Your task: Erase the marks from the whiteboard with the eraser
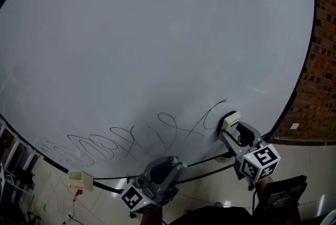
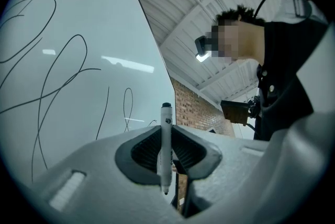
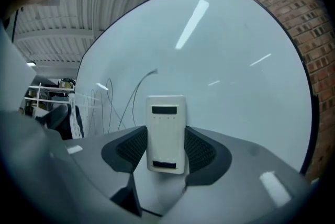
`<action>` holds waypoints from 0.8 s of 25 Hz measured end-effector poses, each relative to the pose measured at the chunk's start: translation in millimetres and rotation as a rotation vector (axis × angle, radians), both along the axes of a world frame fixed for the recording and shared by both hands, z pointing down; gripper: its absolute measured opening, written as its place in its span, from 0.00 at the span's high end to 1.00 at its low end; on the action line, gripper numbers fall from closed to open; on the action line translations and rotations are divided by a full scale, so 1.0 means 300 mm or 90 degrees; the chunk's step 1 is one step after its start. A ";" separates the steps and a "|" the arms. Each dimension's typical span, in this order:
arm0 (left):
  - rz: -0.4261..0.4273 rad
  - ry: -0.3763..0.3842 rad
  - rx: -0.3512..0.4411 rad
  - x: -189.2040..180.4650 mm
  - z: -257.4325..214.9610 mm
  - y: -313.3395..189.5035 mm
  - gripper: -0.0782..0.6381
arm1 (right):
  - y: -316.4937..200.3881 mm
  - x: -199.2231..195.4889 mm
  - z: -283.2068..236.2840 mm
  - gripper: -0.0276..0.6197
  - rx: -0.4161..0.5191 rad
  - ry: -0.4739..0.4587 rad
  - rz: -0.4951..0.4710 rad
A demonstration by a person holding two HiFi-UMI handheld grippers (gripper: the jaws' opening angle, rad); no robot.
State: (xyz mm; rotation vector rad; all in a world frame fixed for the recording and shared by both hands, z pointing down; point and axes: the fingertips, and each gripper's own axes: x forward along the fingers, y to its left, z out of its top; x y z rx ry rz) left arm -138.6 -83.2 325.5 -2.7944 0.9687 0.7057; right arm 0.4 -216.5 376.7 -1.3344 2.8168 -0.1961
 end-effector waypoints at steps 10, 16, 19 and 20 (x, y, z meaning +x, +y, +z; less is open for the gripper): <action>-0.008 -0.001 0.008 -0.015 -0.013 0.010 0.81 | 0.000 -0.008 0.039 0.61 -0.039 0.018 0.000; -0.018 0.003 0.017 -0.028 -0.027 0.029 0.81 | 0.006 -0.003 -0.246 0.61 0.060 -0.022 -0.011; -0.021 0.007 0.019 -0.040 -0.025 0.029 0.81 | 0.013 -0.006 -0.390 0.61 0.121 -0.038 -0.012; -0.021 0.008 0.020 -0.042 -0.025 0.028 0.81 | 0.014 -0.004 -0.432 0.61 0.140 -0.047 -0.014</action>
